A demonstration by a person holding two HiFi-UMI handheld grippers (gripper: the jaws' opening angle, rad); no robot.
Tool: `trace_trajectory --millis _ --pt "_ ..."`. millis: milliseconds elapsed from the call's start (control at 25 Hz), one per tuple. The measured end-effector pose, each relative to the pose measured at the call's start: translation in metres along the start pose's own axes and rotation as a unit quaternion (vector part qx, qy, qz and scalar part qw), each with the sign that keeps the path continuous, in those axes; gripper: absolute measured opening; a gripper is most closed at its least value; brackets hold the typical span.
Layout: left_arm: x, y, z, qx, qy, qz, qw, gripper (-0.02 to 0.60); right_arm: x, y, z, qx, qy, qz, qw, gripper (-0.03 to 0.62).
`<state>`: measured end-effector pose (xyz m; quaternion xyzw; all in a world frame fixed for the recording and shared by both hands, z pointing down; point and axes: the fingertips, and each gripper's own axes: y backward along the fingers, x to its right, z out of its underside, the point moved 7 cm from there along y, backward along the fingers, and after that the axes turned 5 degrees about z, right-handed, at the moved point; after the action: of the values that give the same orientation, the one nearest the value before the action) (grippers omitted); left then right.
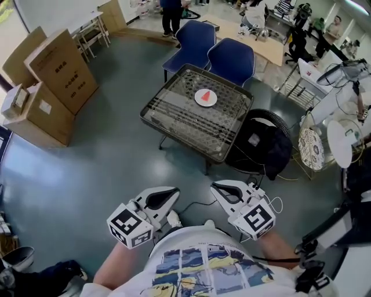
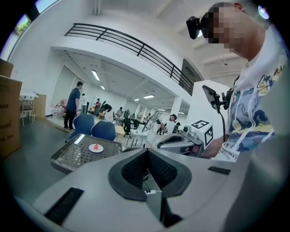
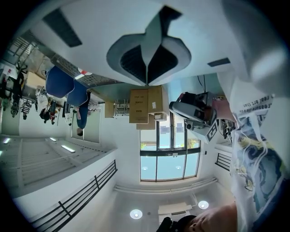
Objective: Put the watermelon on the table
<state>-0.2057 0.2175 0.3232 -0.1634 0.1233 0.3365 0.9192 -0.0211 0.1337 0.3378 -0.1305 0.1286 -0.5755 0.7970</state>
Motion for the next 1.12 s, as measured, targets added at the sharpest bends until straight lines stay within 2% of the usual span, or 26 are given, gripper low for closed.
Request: trace_trajectory --millis 280,440,720,920,1120 --pt "0.051 -0.038 0.003 0.005 0.024 -0.017 0.9996 0.009 0.018 0.045 0.015 0.016 0.002 -0.023 1.0 0.02" --pt "0.077 -0.061 0.006 0.0 0.017 -0.019 0.9997 0.009 0.026 0.068 0.023 0.009 0.0 -0.033 0.999 0.018" --pt "0.109 -0.082 0.008 -0.007 0.015 -0.036 0.9992 0.009 0.036 0.098 0.038 0.028 0.002 -0.049 0.998 0.018" --pt "0.13 -0.098 0.012 -0.012 0.015 -0.034 0.9992 0.009 0.041 0.122 0.044 0.037 0.003 -0.044 0.998 0.017" --pt "0.148 -0.108 0.009 -0.027 0.0 -0.028 0.9992 0.009 0.043 0.14 0.048 0.042 -0.002 -0.038 0.998 0.015"
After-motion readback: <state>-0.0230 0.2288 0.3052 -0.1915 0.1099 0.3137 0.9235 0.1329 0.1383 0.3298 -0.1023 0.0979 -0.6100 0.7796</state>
